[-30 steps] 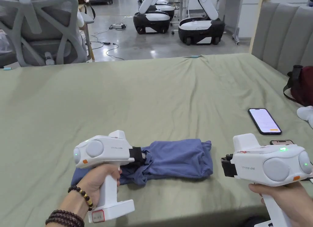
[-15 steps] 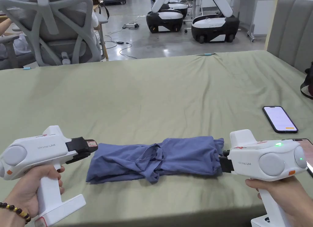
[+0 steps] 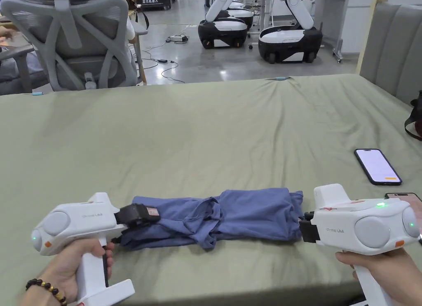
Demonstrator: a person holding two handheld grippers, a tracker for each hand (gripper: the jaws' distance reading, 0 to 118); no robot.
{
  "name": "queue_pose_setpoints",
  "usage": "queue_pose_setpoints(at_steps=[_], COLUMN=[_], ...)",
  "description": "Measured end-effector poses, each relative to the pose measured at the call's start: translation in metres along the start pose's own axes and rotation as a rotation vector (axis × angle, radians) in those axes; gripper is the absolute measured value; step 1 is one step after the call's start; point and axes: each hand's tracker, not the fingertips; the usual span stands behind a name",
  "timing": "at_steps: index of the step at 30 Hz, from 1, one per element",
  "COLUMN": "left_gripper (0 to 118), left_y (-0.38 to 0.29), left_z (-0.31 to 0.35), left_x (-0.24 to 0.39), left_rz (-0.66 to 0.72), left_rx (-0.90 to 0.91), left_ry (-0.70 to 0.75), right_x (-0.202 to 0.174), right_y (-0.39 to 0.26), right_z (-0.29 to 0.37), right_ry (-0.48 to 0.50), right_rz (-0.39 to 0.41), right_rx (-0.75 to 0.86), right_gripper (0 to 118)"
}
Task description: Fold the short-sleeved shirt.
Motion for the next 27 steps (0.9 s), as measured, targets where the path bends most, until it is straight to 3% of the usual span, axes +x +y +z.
queue_pose_setpoints(at_steps=[1, 2, 4, 6, 17, 21, 27], left_gripper=[34, 21, 19, 17, 12, 13, 13], left_y=[-0.004, -0.005, -0.001, -0.002, 0.024, 0.021, 0.019], left_z=[-0.005, -0.01, -0.003, 0.008, 0.088, 0.094, 0.103], left_x=[0.001, 0.0, -0.004, 0.0, -0.065, -0.035, 0.033], left_rz=[-0.03, -0.037, 0.015, -0.038, 0.031, -0.027, -0.118], left_rx=[0.033, 0.02, 0.011, 0.051, 0.155, 0.179, 0.212], left_ry=[0.057, 0.051, 0.032, 0.029, 0.193, 0.174, -0.022], right_x=[0.001, 0.001, 0.001, 0.002, -0.007, -0.015, -0.018], right_y=[0.0, 0.0, -0.001, -0.001, 0.0, 0.003, 0.005], right_z=[0.0, 0.0, 0.0, 0.001, -0.007, -0.011, -0.01], right_ry=[-0.003, -0.006, -0.015, -0.012, 0.0, 0.015, 0.025], right_rz=[-0.001, 0.0, 0.003, 0.001, 0.012, 0.014, 0.033], right_rx=[-0.001, -0.003, -0.008, -0.006, -0.008, -0.003, 0.001], right_gripper=[0, 0, 0, 0, 0, 0, 0])
